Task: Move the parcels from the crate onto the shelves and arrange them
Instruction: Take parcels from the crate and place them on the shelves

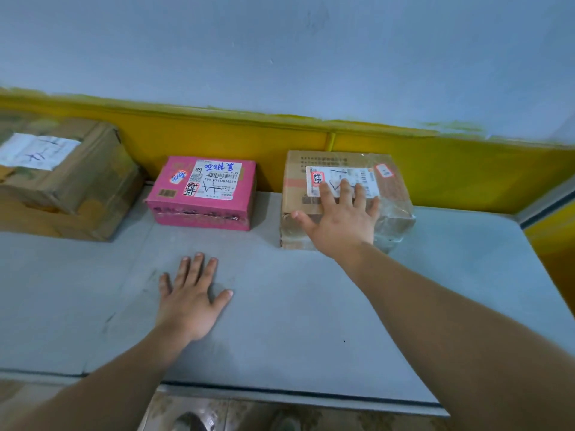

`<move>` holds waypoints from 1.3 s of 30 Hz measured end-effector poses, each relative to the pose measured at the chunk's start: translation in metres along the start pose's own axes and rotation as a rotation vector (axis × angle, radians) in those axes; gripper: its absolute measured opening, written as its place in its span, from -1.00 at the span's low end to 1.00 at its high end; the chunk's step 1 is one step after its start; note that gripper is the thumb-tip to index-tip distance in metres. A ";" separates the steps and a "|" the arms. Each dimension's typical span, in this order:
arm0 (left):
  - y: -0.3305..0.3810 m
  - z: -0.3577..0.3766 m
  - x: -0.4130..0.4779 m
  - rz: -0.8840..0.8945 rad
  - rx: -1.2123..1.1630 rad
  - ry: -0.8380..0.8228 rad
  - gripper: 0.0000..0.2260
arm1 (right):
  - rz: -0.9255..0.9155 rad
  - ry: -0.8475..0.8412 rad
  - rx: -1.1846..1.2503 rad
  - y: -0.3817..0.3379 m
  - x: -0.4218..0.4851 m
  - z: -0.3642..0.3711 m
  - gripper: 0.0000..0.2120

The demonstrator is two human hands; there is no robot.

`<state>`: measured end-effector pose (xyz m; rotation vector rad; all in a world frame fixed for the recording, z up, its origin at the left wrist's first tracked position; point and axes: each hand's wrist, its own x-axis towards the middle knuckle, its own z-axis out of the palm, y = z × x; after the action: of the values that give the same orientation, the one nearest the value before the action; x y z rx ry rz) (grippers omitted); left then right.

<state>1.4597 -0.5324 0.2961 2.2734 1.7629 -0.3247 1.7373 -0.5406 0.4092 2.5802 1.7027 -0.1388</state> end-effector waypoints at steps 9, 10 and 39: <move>0.003 -0.010 -0.001 -0.003 0.009 -0.082 -0.32 | -0.013 0.011 0.005 0.002 0.001 0.001 -0.12; 0.003 -0.014 0.000 0.001 0.007 -0.115 -0.31 | -0.012 0.008 0.011 0.002 0.001 0.000 -0.12; -0.320 -0.202 -0.304 -0.128 -0.180 0.164 -0.47 | -0.685 0.006 0.031 -0.398 -0.209 -0.136 -0.33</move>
<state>1.0802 -0.6684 0.5663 2.1189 1.9359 -0.0001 1.2963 -0.5632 0.5696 1.8968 2.5162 -0.1776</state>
